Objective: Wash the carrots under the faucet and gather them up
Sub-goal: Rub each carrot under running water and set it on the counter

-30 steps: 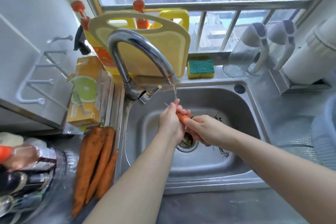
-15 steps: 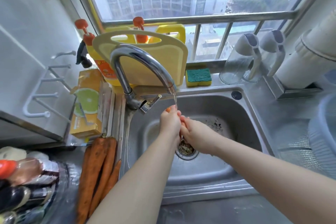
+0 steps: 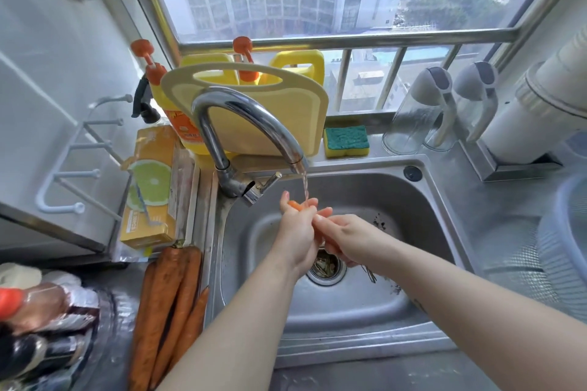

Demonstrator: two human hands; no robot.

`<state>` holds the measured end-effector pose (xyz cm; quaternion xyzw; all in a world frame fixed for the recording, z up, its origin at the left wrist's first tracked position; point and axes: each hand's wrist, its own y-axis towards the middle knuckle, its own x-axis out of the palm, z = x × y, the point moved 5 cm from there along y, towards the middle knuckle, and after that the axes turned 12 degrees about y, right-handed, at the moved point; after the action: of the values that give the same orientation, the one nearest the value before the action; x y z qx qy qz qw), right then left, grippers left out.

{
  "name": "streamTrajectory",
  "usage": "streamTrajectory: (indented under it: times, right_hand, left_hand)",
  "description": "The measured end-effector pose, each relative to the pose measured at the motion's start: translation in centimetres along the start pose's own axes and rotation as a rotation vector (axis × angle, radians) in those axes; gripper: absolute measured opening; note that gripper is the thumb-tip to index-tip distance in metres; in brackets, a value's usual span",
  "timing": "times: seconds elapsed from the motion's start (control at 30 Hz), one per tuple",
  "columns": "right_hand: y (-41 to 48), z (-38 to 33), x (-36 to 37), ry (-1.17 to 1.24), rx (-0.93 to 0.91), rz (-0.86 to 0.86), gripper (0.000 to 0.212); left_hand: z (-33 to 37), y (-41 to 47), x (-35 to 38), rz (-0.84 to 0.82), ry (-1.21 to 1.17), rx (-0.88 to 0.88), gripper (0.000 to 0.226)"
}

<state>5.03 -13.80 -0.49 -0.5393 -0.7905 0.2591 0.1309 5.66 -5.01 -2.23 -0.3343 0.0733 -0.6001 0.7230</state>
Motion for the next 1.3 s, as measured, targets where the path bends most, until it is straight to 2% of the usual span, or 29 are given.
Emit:
streamTrajectory:
  times: [0.03, 0.13, 0.2, 0.3, 0.4, 0.47, 0.57, 0.7, 0.8, 0.87, 0.97, 1.07, 1.17, 1.3]
  right_hand:
    - [0.0, -0.1, 0.2, -0.051, -0.01, 0.004, 0.039]
    - [0.2, -1.5, 1.2, -0.363, -0.169, 0.025, 0.026]
    - [0.2, -2.0, 1.9, -0.505, -0.261, 0.009, 0.019]
    - [0.0, -2.6, 0.7, -0.372, -0.339, 0.1, 0.003]
    - [0.2, -2.4, -2.1, -0.042, -0.288, 0.304, 0.018]
    - [0.7, -2.0, -2.9, 0.144, -0.194, 0.32, 0.025]
    - [1.8, -1.8, -2.9, 0.292, -0.108, 0.32, 0.027]
    - [3.4, -1.6, -2.6, 0.16, -0.118, 0.413, 0.028]
    - [3.7, -2.1, -1.0, -0.013, -0.178, 0.403, 0.019]
    - [3.7, -2.0, 0.6, 0.008, -0.195, 0.337, 0.019]
    - [3.7, -0.6, 2.4, 0.29, -0.172, 0.189, 0.016]
    - [3.5, 1.0, 3.2, 0.505, -0.067, 0.12, 0.02]
    - [3.1, 1.6, 4.0, 0.672, 0.061, 0.158, 0.02]
    - [3.7, 2.1, 3.4, 0.868, 0.174, 0.345, 0.026]
  left_hand:
    - [0.2, 0.0, -0.4, 0.002, 0.037, 0.014, 0.048]
    - [0.8, 0.9, -1.6, 0.162, 0.054, 0.023, 0.015]
    - [1.2, 1.5, -2.0, 0.258, -0.024, -0.021, 0.023]
    - [1.7, 1.6, -2.3, 0.231, -0.25, -0.146, 0.037]
    - [1.8, 0.3, -3.0, 0.126, -0.277, -0.188, 0.034]
    - [1.7, -0.6, -3.8, 0.081, -0.049, -0.107, 0.028]
    - [1.9, -1.3, -4.8, 0.029, 0.485, 0.076, 0.022]
    - [3.0, -1.6, -3.9, -0.106, 1.022, 0.293, 0.025]
    - [2.9, -1.8, -2.6, -0.134, 1.317, 0.333, 0.027]
    - [2.7, -1.9, -2.8, -0.033, 1.395, 0.31, 0.031]
    - [3.0, -2.4, -4.0, 0.124, 1.342, 0.303, 0.032]
    - [2.8, -2.4, -5.0, 0.137, 1.403, 0.274, 0.036]
    - [2.1, -2.6, -5.0, 0.073, 1.538, 0.241, 0.037]
    - [1.1, -3.3, -4.5, -0.037, 1.594, 0.232, 0.038]
